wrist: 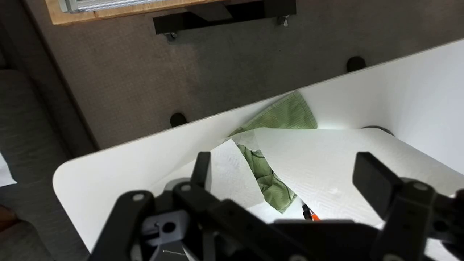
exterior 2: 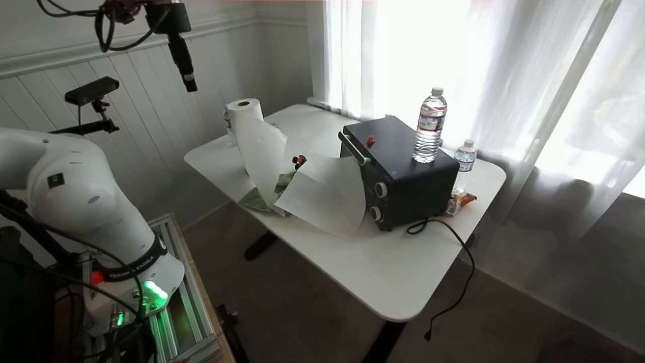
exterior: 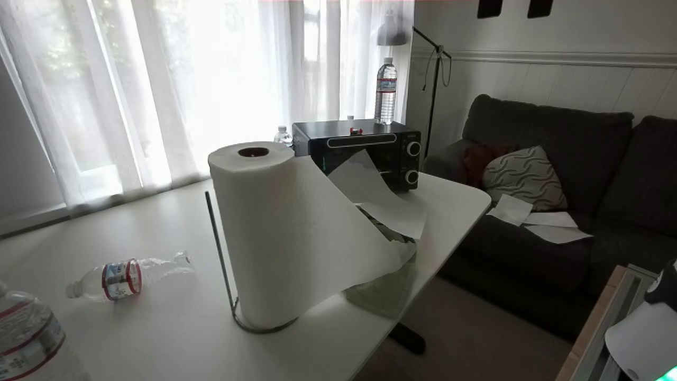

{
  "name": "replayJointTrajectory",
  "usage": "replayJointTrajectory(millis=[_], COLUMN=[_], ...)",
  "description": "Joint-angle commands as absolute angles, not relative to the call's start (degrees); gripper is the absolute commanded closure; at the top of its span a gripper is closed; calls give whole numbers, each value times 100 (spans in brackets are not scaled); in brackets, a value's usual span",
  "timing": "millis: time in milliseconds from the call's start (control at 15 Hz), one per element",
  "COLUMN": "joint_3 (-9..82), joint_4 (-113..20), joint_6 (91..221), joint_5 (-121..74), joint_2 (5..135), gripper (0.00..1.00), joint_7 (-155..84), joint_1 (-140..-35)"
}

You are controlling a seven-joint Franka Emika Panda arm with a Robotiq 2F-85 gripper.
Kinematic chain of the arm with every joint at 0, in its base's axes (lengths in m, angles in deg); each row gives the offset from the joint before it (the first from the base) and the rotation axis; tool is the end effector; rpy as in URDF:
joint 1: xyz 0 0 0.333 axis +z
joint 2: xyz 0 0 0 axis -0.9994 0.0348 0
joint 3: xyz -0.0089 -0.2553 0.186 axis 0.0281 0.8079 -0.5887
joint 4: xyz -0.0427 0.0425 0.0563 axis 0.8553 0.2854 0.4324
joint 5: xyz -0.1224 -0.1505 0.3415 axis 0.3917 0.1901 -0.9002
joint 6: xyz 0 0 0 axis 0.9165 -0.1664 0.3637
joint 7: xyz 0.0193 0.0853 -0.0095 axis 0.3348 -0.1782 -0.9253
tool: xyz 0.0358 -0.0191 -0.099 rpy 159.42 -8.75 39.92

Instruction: Move the roll of paper towels to the left

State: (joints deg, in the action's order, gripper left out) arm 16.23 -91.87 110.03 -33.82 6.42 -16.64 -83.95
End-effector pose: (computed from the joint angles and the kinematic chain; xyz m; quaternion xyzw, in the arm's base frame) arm 0.2699 0.1374 0.5646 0.9960 -0.0757 -0.0112 0.0468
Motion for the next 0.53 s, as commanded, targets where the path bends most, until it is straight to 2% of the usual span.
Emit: replayJointTrajectory(millis=[0, 467], joint_3=[1545, 1219], joint_4=[-9150, -9058], joint_6=[11099, 11529], joint_5=[-3472, -4182], joint_2=[688, 1100], gripper=[0, 0], joint_7=[-1484, -212], joint_1=[-8468, -8578])
